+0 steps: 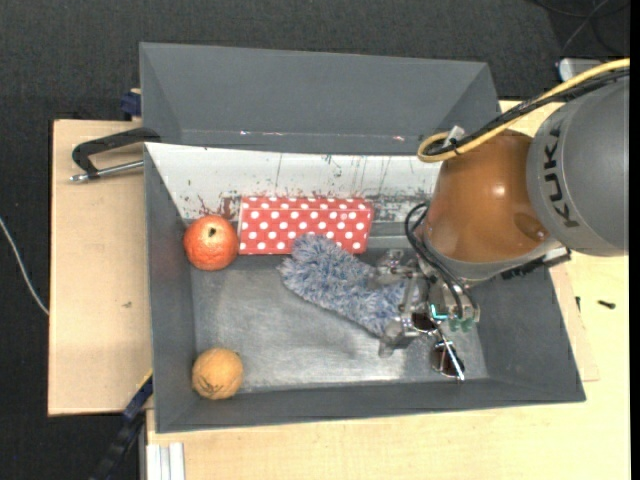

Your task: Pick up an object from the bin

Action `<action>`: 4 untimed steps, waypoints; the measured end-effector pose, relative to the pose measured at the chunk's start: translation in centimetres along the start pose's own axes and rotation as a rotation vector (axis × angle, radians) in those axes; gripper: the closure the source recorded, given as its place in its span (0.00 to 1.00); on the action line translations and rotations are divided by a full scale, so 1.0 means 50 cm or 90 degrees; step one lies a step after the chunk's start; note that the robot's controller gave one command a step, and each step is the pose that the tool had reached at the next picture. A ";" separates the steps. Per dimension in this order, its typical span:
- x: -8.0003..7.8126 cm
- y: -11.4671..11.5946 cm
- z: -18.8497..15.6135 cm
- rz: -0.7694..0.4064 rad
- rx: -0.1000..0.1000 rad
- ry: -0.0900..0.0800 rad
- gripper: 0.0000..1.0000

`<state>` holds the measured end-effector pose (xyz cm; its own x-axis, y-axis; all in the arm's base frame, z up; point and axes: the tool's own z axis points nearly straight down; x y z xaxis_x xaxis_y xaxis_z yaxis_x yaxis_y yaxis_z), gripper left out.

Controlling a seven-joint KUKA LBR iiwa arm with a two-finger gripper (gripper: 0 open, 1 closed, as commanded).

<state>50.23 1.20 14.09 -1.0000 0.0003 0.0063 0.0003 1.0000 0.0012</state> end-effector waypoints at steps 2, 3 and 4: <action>-0.099 -0.030 0.131 0.083 -0.001 -0.010 1.00; -0.099 -0.030 0.132 0.083 -0.001 -0.010 1.00; -0.112 -0.041 -0.157 0.032 0.000 -0.008 1.00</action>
Offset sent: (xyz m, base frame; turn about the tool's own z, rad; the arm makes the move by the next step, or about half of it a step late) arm 0.0458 -0.0160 -0.0709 0.1313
